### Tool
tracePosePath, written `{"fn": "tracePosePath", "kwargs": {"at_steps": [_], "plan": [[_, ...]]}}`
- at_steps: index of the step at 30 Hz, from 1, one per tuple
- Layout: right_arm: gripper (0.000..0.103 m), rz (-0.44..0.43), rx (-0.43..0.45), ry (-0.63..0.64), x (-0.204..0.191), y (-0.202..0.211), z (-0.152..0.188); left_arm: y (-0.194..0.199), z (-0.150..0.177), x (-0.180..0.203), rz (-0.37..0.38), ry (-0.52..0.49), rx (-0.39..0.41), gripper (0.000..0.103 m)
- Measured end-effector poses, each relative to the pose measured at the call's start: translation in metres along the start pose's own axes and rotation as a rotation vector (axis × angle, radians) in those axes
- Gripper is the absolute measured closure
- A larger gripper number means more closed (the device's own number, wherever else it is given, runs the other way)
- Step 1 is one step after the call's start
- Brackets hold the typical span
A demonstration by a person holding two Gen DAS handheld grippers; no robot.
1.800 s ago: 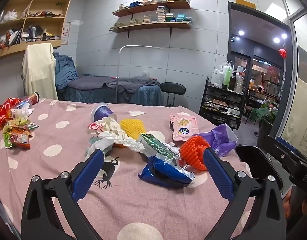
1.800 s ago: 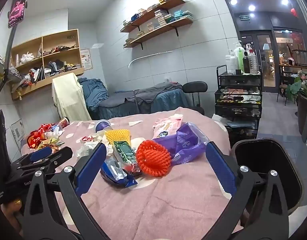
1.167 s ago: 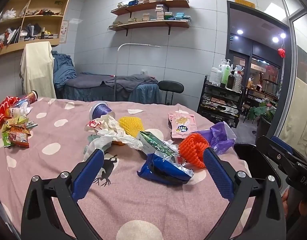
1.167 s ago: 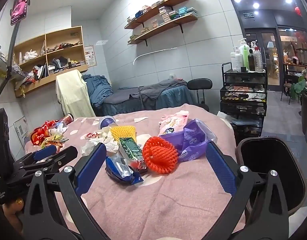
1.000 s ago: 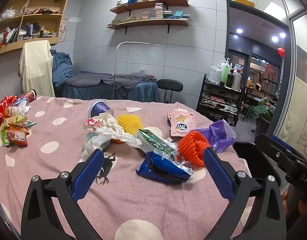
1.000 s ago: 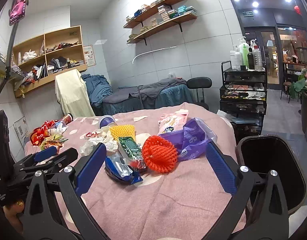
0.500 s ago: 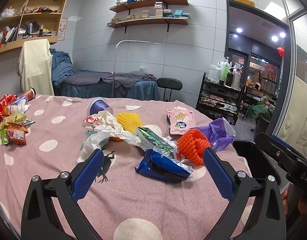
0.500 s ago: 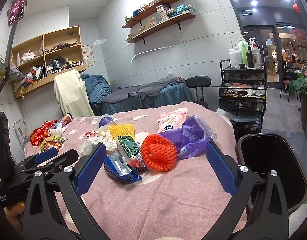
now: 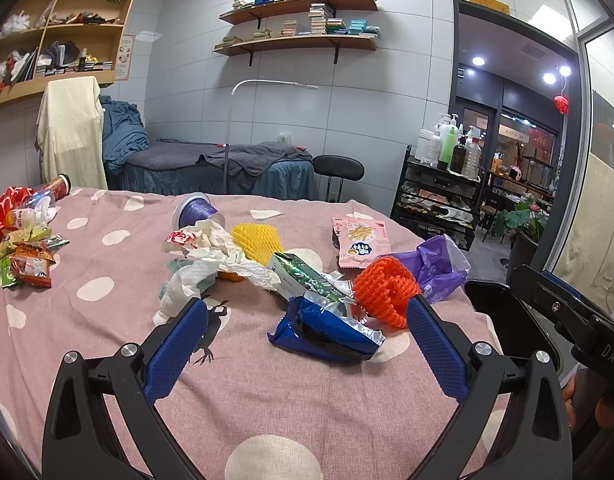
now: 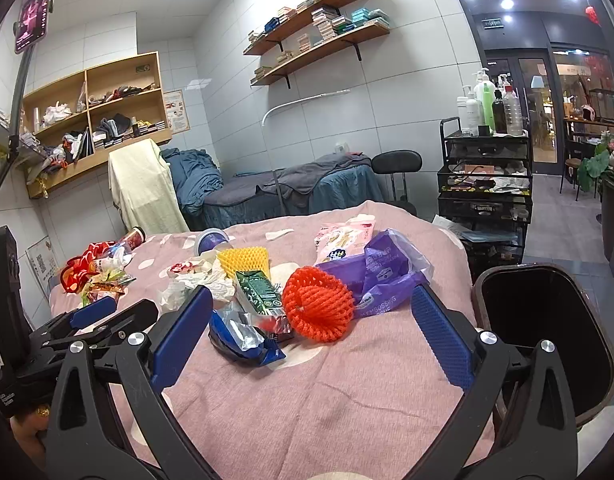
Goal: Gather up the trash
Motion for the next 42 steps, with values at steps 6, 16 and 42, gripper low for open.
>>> {"fn": "tracePosePath", "kwargs": {"at_steps": [6,16,42], "plan": [[0.005,-0.007,-0.005,-0.001,-0.001,-0.001,0.0,0.0,0.001,0.0,0.0,-0.001,0.0,0.005],[0.005,-0.007,-0.007,-0.003,-0.001,-0.001,0.001,0.0,0.0,0.0,-0.001,-0.001,0.0,0.005],[0.005,-0.035,-0.061,-0.008,-0.006,-0.011,0.004,-0.002,0.007,-0.005,0.006,0.006,-0.03,0.005]]}}
Point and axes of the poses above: each gripper's, at about its wrist camera, not at the fingertips, and y roughly against the way its jaws point, x to its right, z to its underside, the point moved 7 cm from there along -y, roughly the way its jaws point, and after that the axes turned 3 degrees about y, right-handed, at the moved point
